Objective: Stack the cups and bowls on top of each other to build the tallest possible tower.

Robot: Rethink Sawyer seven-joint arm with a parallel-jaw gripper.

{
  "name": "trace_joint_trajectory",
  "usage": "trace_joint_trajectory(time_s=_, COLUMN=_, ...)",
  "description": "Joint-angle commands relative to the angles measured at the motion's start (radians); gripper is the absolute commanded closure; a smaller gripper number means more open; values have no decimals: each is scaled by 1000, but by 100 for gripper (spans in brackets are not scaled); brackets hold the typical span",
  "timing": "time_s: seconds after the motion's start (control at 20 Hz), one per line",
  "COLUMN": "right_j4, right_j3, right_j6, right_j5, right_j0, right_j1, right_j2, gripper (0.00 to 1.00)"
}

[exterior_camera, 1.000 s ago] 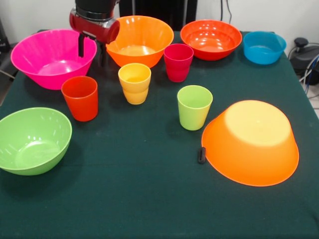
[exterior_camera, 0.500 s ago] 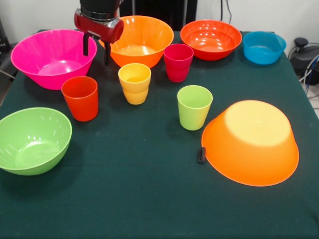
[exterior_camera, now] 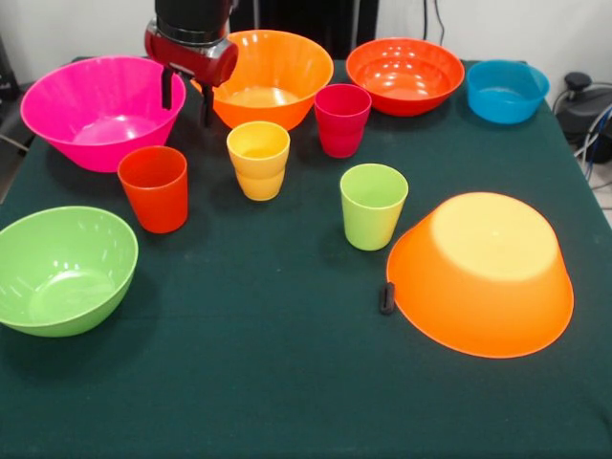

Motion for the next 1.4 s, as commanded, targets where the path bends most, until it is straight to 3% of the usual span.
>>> trace_joint_trajectory(time_s=0.05, right_j4=0, right_j3=4, right_j6=117, right_j5=-49, right_j0=-4, right_j1=25, right_j2=54, gripper=0)
trace_joint_trajectory(time_s=0.95, right_j4=-19, right_j3=-5, right_j6=81, right_j5=-31, right_j0=-38, right_j1=13, right_j2=64, gripper=0)
trace_joint_trajectory(time_s=1.4, right_j4=-24, right_j3=-33, right_j6=81, right_j5=-45, right_j0=-34, right_j1=46, right_j2=63, gripper=0)
